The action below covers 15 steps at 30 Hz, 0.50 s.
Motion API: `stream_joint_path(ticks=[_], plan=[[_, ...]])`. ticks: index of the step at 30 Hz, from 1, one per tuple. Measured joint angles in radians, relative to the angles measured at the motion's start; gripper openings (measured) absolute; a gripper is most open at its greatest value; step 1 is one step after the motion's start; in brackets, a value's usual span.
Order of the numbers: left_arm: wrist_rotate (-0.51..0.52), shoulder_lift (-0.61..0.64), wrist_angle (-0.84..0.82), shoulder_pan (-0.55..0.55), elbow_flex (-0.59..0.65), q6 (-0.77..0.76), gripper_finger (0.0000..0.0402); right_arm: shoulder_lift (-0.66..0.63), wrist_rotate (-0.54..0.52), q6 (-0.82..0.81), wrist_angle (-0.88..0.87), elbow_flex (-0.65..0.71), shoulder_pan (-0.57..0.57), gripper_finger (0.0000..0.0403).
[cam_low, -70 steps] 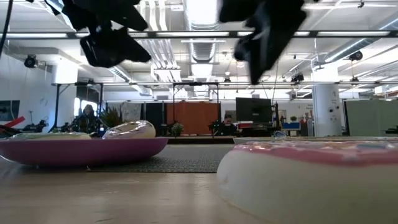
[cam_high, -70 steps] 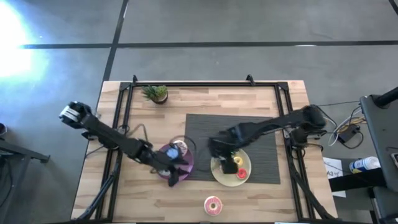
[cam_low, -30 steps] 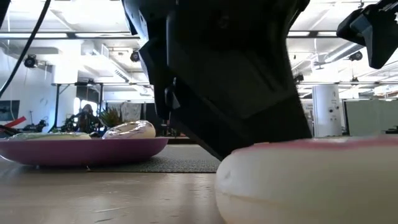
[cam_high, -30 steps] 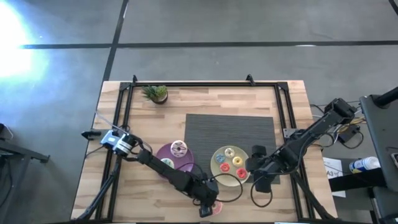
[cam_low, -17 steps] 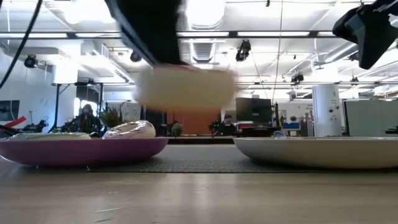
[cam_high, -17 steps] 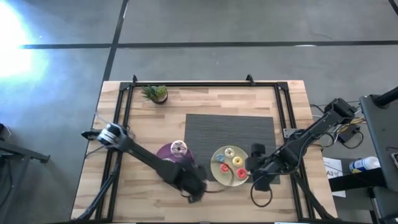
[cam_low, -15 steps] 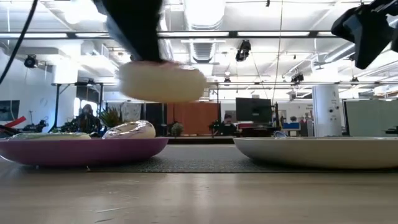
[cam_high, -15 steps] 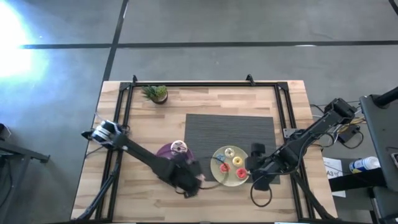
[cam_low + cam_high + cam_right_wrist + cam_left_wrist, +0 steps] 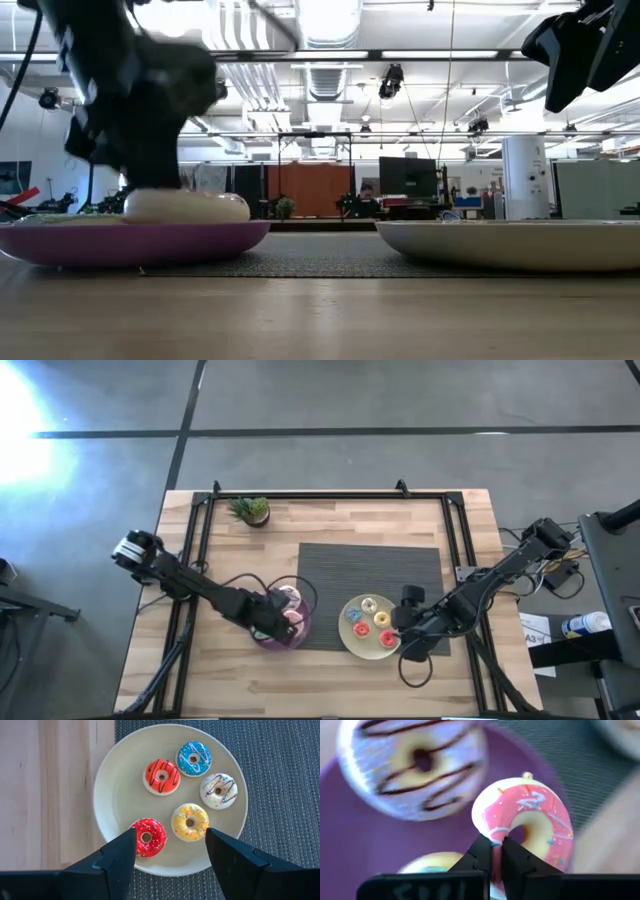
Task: Pick & Place donuts
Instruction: Put the large pink donut on the purple plate
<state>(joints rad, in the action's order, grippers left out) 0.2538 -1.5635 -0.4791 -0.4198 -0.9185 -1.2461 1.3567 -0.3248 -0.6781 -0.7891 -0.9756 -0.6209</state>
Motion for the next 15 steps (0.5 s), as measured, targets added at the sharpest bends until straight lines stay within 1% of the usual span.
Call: stream_joint_path(ticks=[2,4,10,15], plan=[[0.009,-0.003,0.0,0.0,0.021,-0.028,0.0004,0.0,0.0,0.0,0.001,0.0,0.0,0.0228],[0.017,-0.002,0.0,0.001,0.025,-0.041,0.0015,0.0,0.0,-0.001,0.006,0.001,0.0,0.0228],[0.037,-0.004,-0.031,0.002,-0.007,-0.032,0.0079,0.0,0.0,-0.003,0.012,0.001,0.007,0.0228],[0.032,-0.003,-0.257,0.002,-0.085,-0.031,0.0124,0.0,0.0,-0.001,0.013,0.002,0.011,0.0228]])
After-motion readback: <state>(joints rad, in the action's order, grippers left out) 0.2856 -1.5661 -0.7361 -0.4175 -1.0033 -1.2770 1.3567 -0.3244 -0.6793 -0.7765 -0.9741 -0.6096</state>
